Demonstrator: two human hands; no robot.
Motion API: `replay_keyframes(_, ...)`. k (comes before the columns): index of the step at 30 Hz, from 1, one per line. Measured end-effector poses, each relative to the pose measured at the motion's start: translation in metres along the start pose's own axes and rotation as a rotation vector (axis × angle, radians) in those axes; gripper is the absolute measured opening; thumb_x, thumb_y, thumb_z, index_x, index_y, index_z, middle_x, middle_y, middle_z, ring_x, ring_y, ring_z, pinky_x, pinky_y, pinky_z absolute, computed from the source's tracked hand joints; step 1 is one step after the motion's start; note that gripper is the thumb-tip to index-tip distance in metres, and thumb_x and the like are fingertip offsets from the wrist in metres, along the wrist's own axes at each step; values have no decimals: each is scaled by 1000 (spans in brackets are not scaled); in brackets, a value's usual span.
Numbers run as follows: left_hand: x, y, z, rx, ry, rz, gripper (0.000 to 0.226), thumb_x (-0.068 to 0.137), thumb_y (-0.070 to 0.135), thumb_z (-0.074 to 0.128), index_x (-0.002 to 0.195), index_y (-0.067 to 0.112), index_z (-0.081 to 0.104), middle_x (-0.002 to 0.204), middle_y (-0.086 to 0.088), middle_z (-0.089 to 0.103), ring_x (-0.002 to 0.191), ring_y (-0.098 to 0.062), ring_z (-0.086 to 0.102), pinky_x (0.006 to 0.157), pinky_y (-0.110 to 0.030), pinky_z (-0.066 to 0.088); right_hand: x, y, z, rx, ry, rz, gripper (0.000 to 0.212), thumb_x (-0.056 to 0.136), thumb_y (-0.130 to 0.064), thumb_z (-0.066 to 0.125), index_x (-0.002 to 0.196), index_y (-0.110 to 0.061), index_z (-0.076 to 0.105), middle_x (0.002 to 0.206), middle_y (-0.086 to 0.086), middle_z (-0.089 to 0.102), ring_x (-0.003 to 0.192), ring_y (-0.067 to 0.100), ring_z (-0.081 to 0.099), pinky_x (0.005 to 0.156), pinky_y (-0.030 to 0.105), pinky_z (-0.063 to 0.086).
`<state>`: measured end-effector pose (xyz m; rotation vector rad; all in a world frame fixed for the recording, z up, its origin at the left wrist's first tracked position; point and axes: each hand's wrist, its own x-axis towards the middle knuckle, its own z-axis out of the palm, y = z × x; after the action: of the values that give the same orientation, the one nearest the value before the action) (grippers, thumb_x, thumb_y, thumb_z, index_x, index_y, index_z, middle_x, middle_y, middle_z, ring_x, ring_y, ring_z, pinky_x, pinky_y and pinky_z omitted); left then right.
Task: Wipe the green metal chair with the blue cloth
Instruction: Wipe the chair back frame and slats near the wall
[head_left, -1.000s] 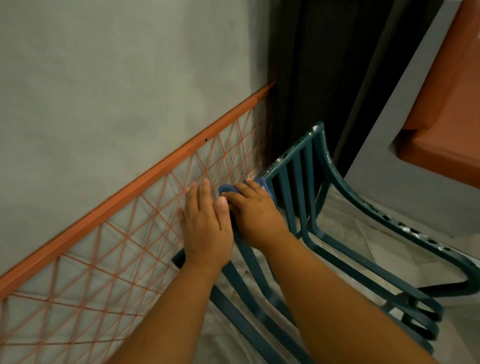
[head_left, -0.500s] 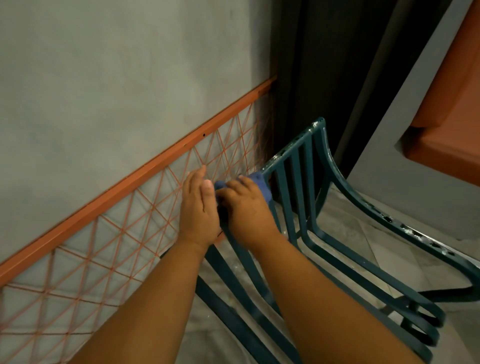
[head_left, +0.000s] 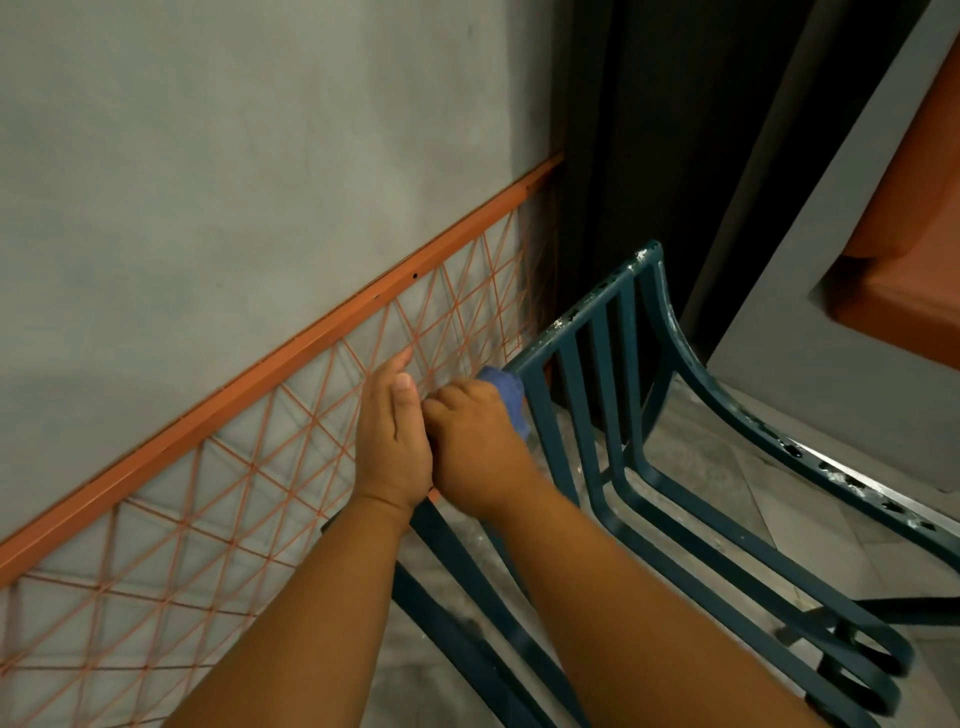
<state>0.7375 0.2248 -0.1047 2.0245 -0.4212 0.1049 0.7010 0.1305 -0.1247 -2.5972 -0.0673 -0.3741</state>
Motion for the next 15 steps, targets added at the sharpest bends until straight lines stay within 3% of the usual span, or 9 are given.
replay_keyframes(2,1,0,1,-4,2,-14,57,96,41,19,139,13,43,143,-2,44,127,-3,37,99,-7,25,-27,-3,14,138,147,17,31,85,-25,52,112,-20,64,116,2,65,119,27,49,108,41,36)
replay_keyframes(4,0,1,2,-4,-10,-17,57,96,43,19,139,16,44,143,-1,44,128,-3,37,98,-7,25,-53,-7,21,159,280,22,38,85,-24,51,123,-21,58,130,5,59,126,27,40,107,38,37)
replay_keyframes(7,-1,1,3,54,-46,10,57,96,44,18,141,17,41,145,0,41,129,-3,34,97,-6,25,-77,9,31,189,390,62,49,75,-5,72,119,-23,59,126,1,59,116,23,51,99,31,47)
replay_keyframes(9,0,2,6,189,-64,65,59,97,47,18,142,16,40,146,-2,39,133,-11,34,106,-20,30,-82,28,26,382,502,274,45,80,0,69,117,-23,62,122,-1,59,113,19,56,100,29,46)
replay_keyframes(12,6,11,18,375,-71,160,57,97,46,20,139,15,42,145,-7,39,134,-20,35,109,-39,33,-72,46,-5,460,713,485,33,90,-10,59,121,-20,61,120,-4,58,111,15,55,101,13,39)
replay_keyframes(14,13,19,30,444,-98,214,52,97,40,24,139,14,42,146,-9,38,135,-23,34,110,-42,33,-54,51,-24,347,757,471,34,90,-16,61,124,-17,62,124,2,59,115,15,50,100,4,30)
replay_keyframes(15,18,24,37,464,-115,232,51,97,38,25,139,13,42,146,-10,38,136,-23,33,110,-43,33,-43,52,-31,300,714,441,36,91,-16,62,126,-17,61,129,5,57,120,16,46,103,6,28)
